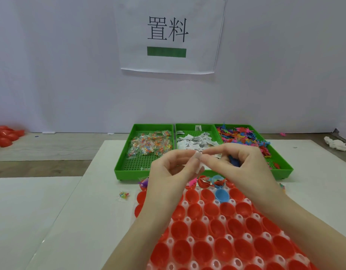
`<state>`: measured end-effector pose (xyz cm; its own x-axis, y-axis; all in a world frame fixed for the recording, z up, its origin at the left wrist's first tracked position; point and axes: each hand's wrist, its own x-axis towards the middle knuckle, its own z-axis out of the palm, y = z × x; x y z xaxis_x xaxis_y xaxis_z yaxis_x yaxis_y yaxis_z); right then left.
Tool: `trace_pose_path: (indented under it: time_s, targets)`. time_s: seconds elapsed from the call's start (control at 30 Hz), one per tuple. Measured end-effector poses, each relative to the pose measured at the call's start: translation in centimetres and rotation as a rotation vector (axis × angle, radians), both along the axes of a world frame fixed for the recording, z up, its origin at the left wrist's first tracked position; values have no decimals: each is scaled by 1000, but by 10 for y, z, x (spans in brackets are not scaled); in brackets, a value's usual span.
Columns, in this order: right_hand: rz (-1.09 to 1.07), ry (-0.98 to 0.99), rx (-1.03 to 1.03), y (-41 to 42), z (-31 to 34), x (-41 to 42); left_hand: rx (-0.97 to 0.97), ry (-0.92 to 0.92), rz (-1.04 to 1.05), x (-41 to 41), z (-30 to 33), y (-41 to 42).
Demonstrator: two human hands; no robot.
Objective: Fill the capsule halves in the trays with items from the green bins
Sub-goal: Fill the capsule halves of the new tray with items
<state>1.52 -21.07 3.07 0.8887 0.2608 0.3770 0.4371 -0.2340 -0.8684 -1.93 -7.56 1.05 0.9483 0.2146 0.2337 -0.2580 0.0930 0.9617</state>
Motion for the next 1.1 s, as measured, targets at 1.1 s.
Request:
trace_pose_path:
  time_s: [1.1]
  targets:
    - [22, 179, 106, -18, 3, -12, 127, -68, -121, -2, 5, -14]
